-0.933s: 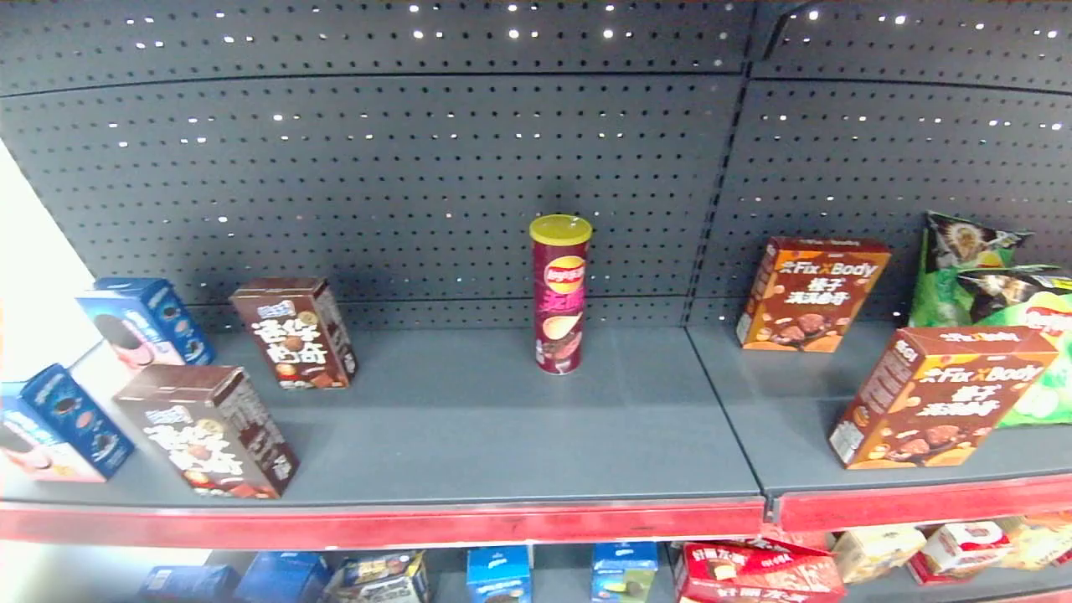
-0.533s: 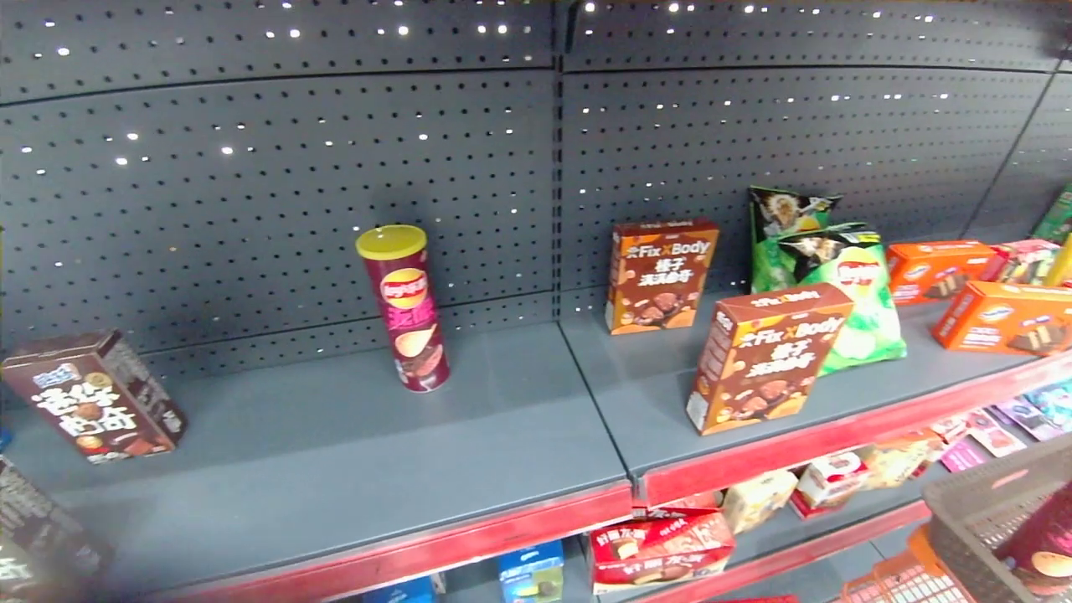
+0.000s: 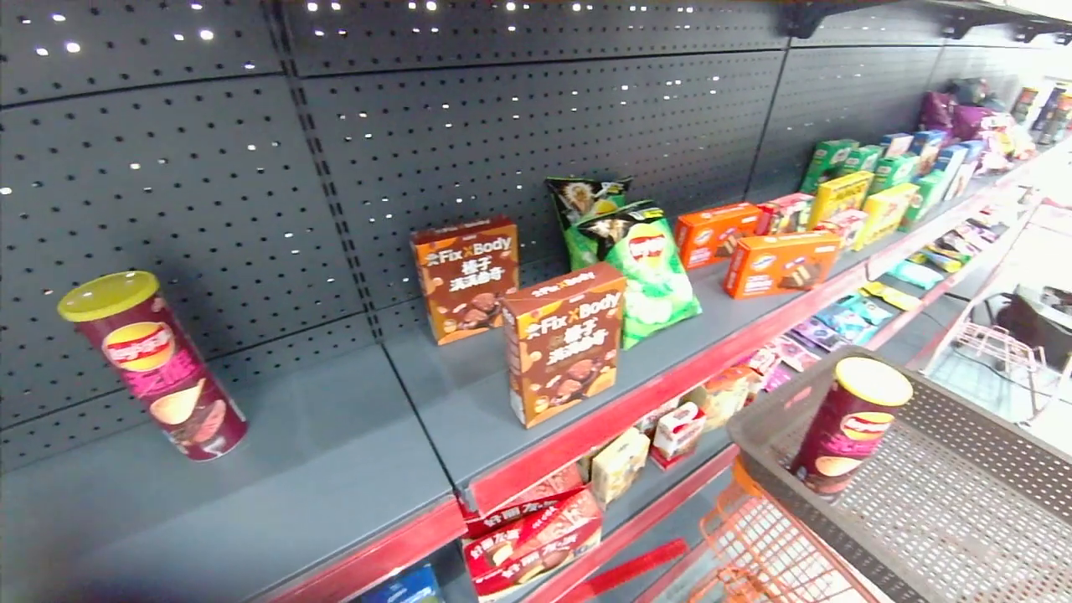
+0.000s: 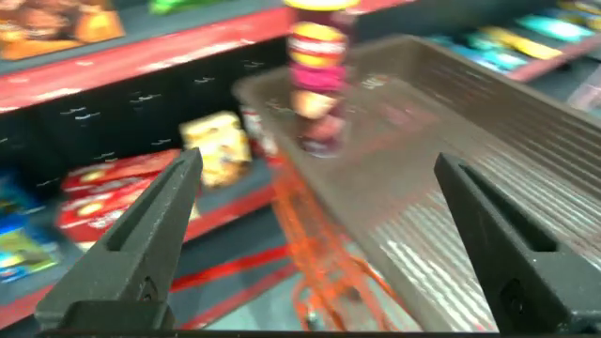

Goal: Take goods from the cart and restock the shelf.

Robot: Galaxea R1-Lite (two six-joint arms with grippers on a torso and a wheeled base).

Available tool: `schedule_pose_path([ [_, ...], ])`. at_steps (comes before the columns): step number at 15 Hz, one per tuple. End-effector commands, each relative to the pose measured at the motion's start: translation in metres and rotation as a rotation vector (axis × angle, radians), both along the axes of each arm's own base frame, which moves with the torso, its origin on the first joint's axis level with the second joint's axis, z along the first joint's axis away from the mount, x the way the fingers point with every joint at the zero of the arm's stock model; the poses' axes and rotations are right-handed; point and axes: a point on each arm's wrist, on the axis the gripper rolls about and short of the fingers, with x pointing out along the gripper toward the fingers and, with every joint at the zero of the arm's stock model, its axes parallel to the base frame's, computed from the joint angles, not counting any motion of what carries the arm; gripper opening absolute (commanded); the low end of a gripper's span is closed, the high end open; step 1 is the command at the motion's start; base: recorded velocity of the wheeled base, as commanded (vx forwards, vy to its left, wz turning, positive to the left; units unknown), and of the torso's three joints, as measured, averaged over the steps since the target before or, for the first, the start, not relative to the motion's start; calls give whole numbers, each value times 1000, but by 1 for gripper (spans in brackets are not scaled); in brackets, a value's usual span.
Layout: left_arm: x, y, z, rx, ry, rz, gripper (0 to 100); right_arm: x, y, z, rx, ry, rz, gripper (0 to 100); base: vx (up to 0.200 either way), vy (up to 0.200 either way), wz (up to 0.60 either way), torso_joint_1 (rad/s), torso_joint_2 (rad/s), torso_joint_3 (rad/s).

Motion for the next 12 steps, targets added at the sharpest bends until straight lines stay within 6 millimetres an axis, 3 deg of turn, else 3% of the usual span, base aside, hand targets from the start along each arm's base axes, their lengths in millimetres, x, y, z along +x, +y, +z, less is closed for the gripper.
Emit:
schedule_pose_path([
  [1,0,0,0,-1,0,1,100,0,0,0,0,1,0,100,0,0,-600,2,2,2],
  [6,0,0,0,-1,1,1,100,0,0,0,0,1,0,100,0,0,-600,3,2,1],
  [12,0,0,0,-1,1,1,100,0,0,0,0,1,-1,100,0,0,0,0,0,0],
])
